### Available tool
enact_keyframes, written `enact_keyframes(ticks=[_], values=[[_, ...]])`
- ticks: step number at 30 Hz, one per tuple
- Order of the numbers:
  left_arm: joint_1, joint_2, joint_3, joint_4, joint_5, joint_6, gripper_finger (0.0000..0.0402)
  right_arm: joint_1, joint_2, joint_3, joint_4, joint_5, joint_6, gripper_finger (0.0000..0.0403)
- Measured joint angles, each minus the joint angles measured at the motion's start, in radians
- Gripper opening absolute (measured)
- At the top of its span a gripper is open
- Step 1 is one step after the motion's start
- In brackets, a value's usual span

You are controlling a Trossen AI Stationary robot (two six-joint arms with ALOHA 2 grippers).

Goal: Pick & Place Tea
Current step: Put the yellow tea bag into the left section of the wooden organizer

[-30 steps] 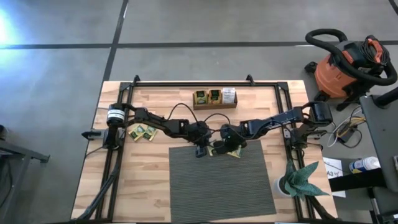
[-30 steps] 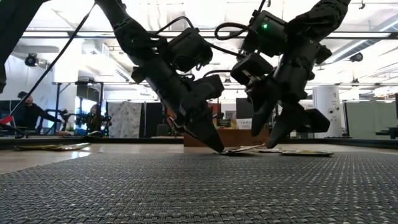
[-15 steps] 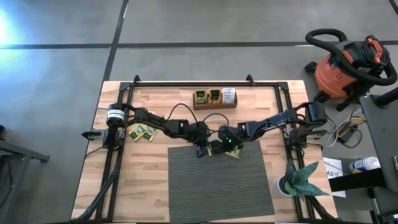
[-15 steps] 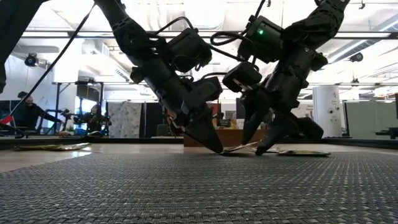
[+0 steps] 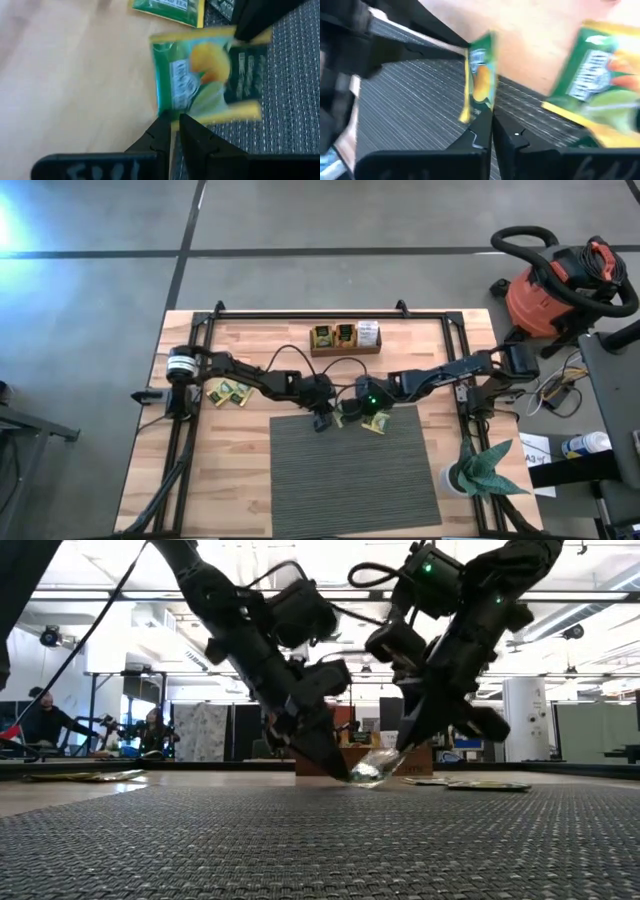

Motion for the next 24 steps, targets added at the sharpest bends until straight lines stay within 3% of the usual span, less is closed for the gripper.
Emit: enact_keyframes(ticks=[7,11,18,24], values=[[-0.001,-0.073,0.003,0.001,-0.03,0.003,0.0039,-0.062,-0.103,0.038,-0.118,0.041,-0.134,0.0008],[-0.002,-0.102,0.002,0.001,-0.076,0.005,0.0039,-0.122,-0.133,0.113,-0.247,-0.007,-0.27,0.0008],[-0.002,-0.215,0.003,0.024,-0.152,0.115,0.0039,-0.152,-0.096,0.312,-0.654,-0.013,-0.744,0.0008],[-0.002,-0.285,0.025,0.051,-0.148,0.304,0.0039,-0.131,-0.038,0.466,-0.758,0.002,-1.099,0.0008]])
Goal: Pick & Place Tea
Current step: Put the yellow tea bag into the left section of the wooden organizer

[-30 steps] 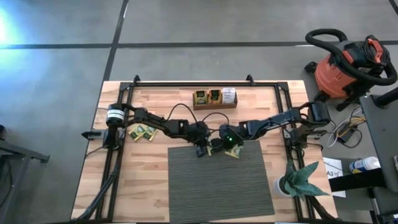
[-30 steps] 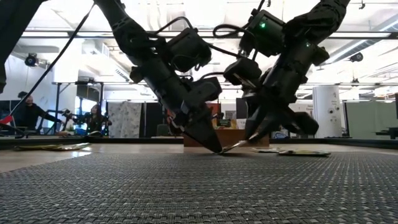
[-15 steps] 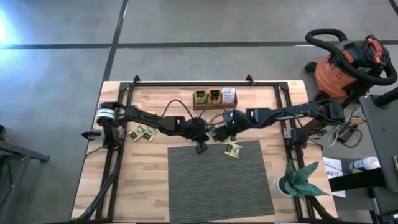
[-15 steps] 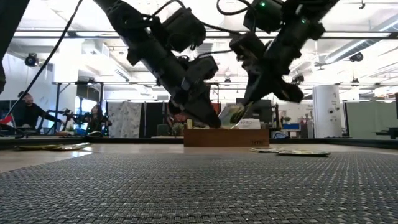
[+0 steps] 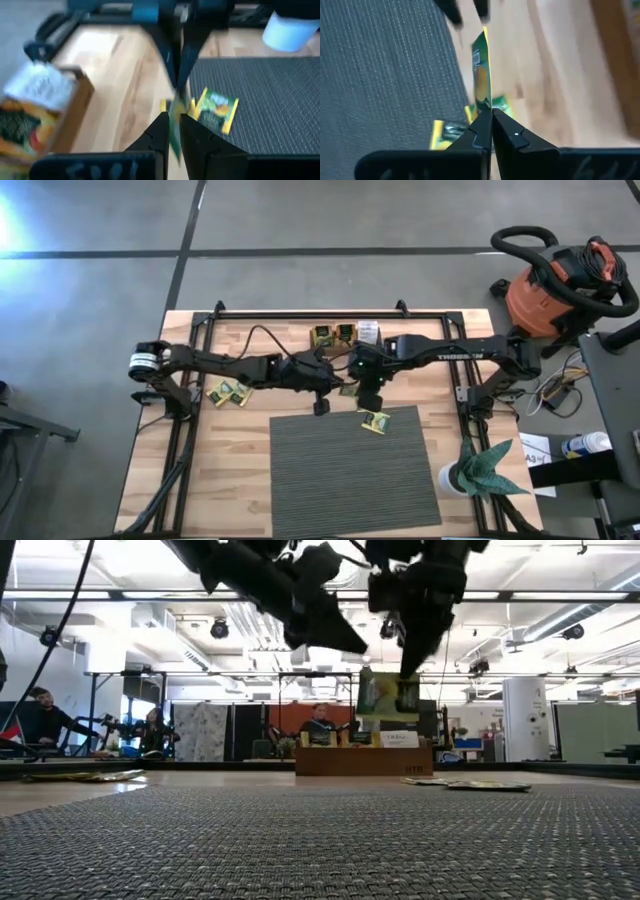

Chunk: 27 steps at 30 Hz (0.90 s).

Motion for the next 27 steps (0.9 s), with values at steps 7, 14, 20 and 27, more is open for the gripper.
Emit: enact_keyframes(ticks=[7,14,20,27], values=[[0.004,0.01,0.041,-0.032,0.017,0.047,0.0039,0.019,0.091,0.176,-0.104,0.099,-0.17,0.0008],[0.005,0.009,0.045,-0.113,-0.086,0.068,0.0039,0.019,0.134,0.248,-0.189,0.122,-0.24,0.0008],[0.005,0.008,0.052,-0.117,-0.156,0.072,0.004,0.019,0.133,0.248,-0.217,0.125,-0.261,0.0008],[0.007,0.007,0.062,-0.114,-0.067,0.057,0.004,0.021,0.132,0.248,-0.187,0.149,-0.278,0.0008]])
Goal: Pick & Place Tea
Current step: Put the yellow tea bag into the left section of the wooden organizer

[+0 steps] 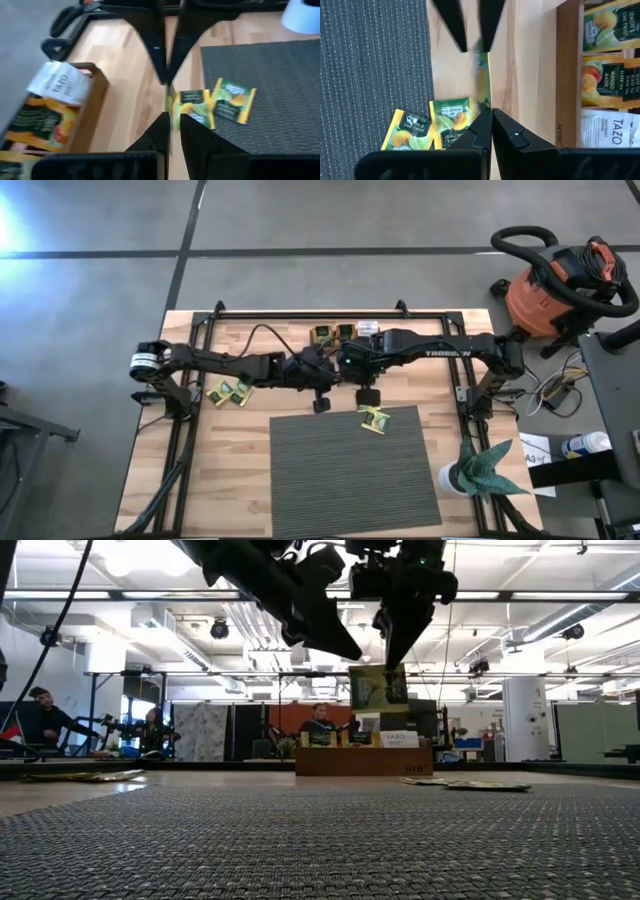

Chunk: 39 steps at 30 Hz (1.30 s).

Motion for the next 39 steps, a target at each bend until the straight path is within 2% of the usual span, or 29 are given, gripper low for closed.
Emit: enact_keyframes(ticks=[9,18,27,33,39], values=[[0.004,0.013,-0.007,0.0,0.002,-0.025,0.004,0.0,0.0,0.004,0.031,0.002,-0.005,0.0008],[0.027,0.013,-0.022,-0.023,0.001,-0.049,0.004,0.001,-0.001,0.085,0.042,0.002,-0.005,0.0008],[0.03,0.013,-0.064,-0.011,0.003,-0.095,0.0039,0.001,0.001,0.106,0.057,0.002,0.0,0.0008],[0.03,0.013,-0.078,-0.013,0.003,-0.137,0.0039,-0.004,0.002,0.06,0.027,-0.001,0.08,0.0009],[0.03,0.032,-0.112,0.037,0.003,-0.097,0.0039,0.006,0.002,-0.067,0.036,-0.002,0.085,0.0026]])
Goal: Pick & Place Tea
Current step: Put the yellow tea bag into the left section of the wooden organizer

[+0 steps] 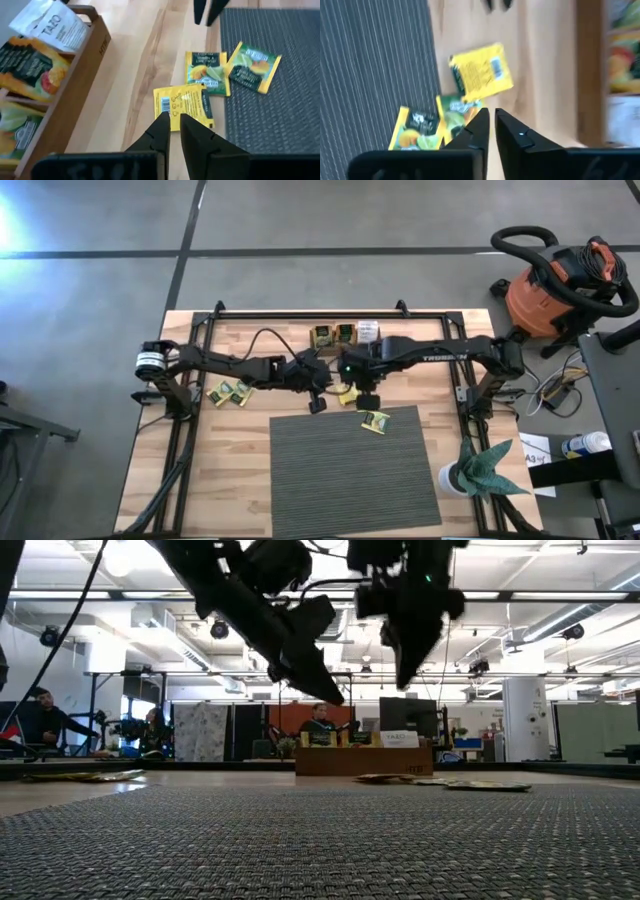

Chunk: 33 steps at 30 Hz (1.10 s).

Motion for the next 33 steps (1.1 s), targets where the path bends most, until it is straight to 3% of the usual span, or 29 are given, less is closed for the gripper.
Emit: enact_keyframes(ticks=[7,14,22,33], values=[[0.044,0.132,-0.002,0.168,0.034,0.073,0.0039,0.04,0.0,-0.173,0.103,0.0,-0.012,0.0094],[0.135,0.254,0.041,0.182,0.155,0.014,0.0039,0.123,-0.005,-0.316,0.369,0.064,-0.196,0.015],[0.16,0.299,0.052,0.183,0.268,-0.013,0.0039,0.143,-0.004,-0.431,0.514,0.127,-0.198,0.0172],[0.142,0.32,0.051,0.19,0.304,-0.055,0.0039,0.141,0.015,-0.54,0.748,0.135,-0.288,0.0174]])
